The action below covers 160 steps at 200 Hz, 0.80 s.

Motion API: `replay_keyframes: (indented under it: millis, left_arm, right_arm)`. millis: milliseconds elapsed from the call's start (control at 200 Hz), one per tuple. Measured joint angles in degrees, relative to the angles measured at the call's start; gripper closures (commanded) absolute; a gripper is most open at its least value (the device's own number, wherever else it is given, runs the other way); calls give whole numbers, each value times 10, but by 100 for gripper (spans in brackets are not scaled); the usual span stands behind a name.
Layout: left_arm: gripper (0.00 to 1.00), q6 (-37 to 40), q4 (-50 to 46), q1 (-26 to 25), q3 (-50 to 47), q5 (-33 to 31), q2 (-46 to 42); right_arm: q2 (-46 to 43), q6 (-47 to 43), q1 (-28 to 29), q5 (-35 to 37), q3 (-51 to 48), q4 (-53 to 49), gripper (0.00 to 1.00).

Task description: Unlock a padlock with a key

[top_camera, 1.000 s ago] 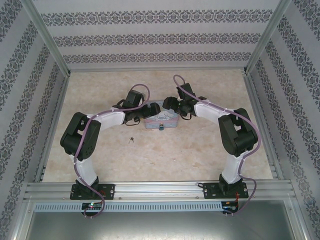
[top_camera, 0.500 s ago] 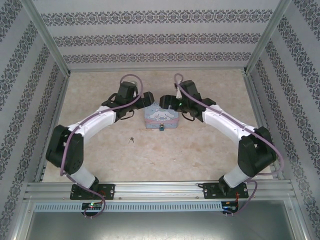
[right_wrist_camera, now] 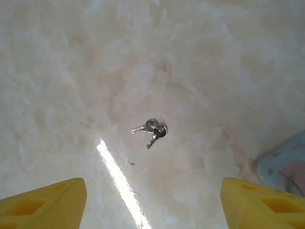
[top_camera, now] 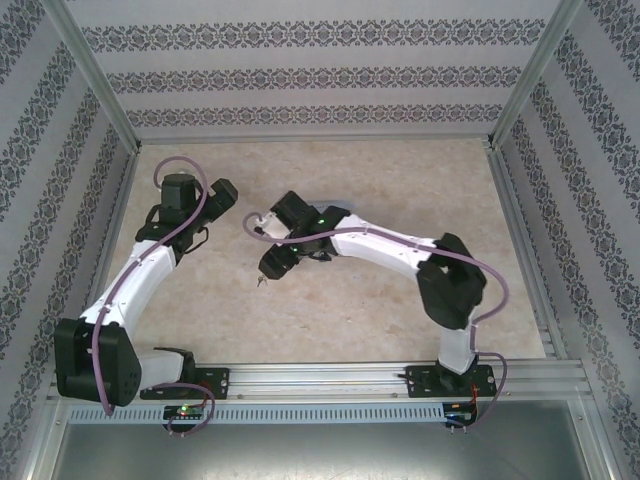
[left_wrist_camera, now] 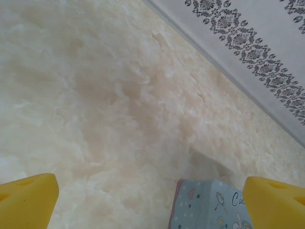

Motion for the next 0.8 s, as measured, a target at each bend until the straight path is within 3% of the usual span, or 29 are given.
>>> replay_keyframes:
  millis: [330,799]
  left_arm:
    - [1,-5,-39,44,0,40,-17]
    - [1,-11,-42,76,0,80,-12]
  right_arm:
    - [158,-81,36,29,142,-102,32]
    - [226,-115,44,48,215,-155,38]
